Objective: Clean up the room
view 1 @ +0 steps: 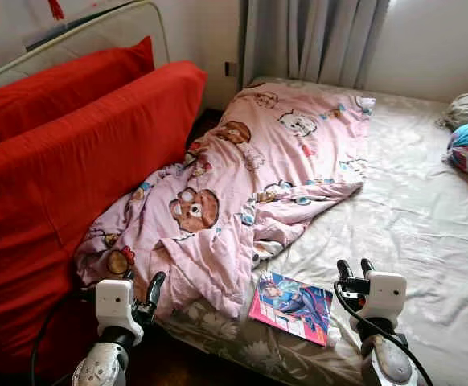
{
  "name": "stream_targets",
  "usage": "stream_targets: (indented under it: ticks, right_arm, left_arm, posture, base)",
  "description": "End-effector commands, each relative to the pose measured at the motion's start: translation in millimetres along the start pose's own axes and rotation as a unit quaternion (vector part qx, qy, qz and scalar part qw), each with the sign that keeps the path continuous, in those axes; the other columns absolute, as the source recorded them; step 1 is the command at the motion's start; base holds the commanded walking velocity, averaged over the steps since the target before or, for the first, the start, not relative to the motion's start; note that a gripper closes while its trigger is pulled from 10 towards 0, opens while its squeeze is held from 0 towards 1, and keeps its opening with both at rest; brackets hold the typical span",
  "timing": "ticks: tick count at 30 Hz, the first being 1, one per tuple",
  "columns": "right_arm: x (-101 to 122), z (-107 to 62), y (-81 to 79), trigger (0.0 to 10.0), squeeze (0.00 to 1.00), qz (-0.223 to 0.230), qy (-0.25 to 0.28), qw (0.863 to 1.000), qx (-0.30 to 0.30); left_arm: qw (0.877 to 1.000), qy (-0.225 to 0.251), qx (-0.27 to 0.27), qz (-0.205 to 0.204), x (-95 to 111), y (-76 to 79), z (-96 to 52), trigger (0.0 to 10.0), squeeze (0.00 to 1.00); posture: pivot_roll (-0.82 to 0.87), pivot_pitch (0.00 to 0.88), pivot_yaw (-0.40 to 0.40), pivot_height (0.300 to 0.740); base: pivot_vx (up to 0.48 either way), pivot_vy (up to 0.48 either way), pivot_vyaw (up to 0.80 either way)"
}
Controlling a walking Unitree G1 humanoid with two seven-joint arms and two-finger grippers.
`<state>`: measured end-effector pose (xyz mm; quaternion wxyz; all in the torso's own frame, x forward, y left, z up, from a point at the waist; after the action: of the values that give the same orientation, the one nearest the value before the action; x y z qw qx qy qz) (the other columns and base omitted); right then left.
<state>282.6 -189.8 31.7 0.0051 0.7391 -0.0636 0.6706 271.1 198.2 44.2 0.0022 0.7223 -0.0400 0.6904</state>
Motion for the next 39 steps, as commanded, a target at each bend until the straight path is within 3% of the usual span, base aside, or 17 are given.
stream_targets:
  ticks: [1,6,39]
  right_arm:
    - [1.2,-1.4,4.5,10.0,0.00,-0.007,-0.005,1.000,-0.007]
    - [3.8,-0.5,6.3,10.0,0.00,-0.003,0.000,1.000,-0.005]
    - [3.9,7.5,-6.2,10.0,0.00,0.003,-0.011,1.000,0.020]
  left_arm:
    - [1.000,-0.007,-0.004,-0.005,-2.3,2.8,-1.7,10.0,0.00]
    - [1.000,-0.005,-0.007,-0.011,-0.7,7.8,0.5,10.0,0.00]
    - [1.000,-0.001,0.004,-0.020,5.6,11.4,5.1,10.0,0.00]
  posture:
    - [-0.10,0.066,0.001,0.680]
    - [-0.10,0.058,-0.005,0.661]
    - [-0.09,0.133,-0.023,0.661]
  base:
    - [0.000,0.000,0.00]
    - [0.000,0.000,0.00]
    - [0.000,0.000,0.00]
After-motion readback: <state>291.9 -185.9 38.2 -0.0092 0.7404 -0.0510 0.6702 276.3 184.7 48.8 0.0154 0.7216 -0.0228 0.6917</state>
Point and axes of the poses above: a point about 5 cm out from each wrist's last joint towards the gripper, its own z axis pointing out of the wrist towards the gripper, its own x axis along the axis of the wrist's last joint, y = z × x, the point moved 4 cm from there along z, pointing out of the wrist towards the gripper, and after that the axes turned 3 degrees about z, right-handed, at the moved point
